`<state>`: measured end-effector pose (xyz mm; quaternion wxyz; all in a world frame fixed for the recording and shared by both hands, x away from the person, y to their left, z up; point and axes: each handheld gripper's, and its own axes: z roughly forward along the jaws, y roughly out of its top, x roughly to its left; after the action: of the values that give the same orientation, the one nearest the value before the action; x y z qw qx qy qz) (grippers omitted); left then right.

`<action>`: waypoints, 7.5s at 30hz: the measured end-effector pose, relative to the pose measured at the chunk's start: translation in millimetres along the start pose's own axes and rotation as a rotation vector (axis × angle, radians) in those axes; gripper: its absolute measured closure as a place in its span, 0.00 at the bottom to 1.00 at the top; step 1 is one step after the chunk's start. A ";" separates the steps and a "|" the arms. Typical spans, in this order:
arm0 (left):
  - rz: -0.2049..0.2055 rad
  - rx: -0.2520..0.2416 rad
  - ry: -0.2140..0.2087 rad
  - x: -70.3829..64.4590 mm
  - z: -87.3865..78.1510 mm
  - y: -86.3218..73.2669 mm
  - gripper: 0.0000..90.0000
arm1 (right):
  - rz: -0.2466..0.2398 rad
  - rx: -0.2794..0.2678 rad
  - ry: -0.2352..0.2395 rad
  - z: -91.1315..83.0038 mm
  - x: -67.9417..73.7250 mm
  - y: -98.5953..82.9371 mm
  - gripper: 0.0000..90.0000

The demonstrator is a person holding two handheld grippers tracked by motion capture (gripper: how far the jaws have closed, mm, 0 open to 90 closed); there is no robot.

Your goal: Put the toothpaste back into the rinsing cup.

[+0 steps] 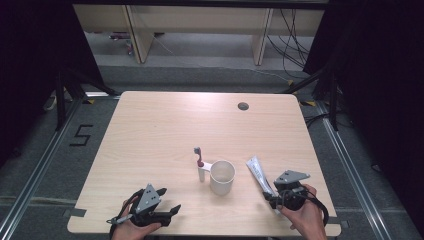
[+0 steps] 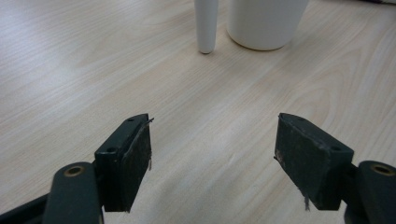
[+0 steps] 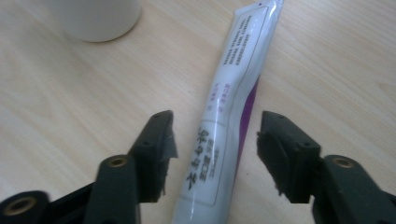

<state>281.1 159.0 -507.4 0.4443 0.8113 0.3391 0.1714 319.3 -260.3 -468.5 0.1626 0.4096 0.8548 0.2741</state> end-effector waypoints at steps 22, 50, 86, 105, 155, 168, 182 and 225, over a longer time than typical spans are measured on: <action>0.004 -0.006 -0.006 0.7 -0.2 -0.3 0.30 | -0.019 0.126 -0.062 43.6 -4.8 33.3 0.60; 0.018 0.013 0.003 0.8 -0.5 -0.3 0.30 | 0.016 0.226 -0.041 45.7 -13.0 49.5 0.77; 0.006 -0.004 -0.005 1.0 -0.2 -0.1 0.30 | 0.013 0.213 0.010 37.2 -30.9 45.0 0.85; 0.018 0.013 -0.002 2.2 -0.6 -0.1 0.30 | 0.060 -0.204 0.089 -2.5 -32.1 62.9 0.85; 0.005 0.002 -0.001 1.6 -1.9 -0.1 0.30 | 0.082 -0.620 0.351 26.6 39.4 130.1 0.85; 0.025 0.017 -0.003 2.4 -2.2 -0.1 0.30 | 0.069 -0.593 0.363 44.9 47.7 117.0 0.85; 0.011 0.001 -0.005 0.9 -1.0 -0.8 0.30 | 0.021 -0.557 0.359 57.2 53.6 108.1 0.85; 0.016 0.012 -0.001 -0.5 -1.6 -0.4 0.30 | -0.065 -0.468 0.335 45.8 59.9 95.9 0.84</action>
<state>279.6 159.7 -506.8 0.4383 0.8167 0.3333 0.1725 364.4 -148.4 -450.5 0.1180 0.2823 0.7958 0.5226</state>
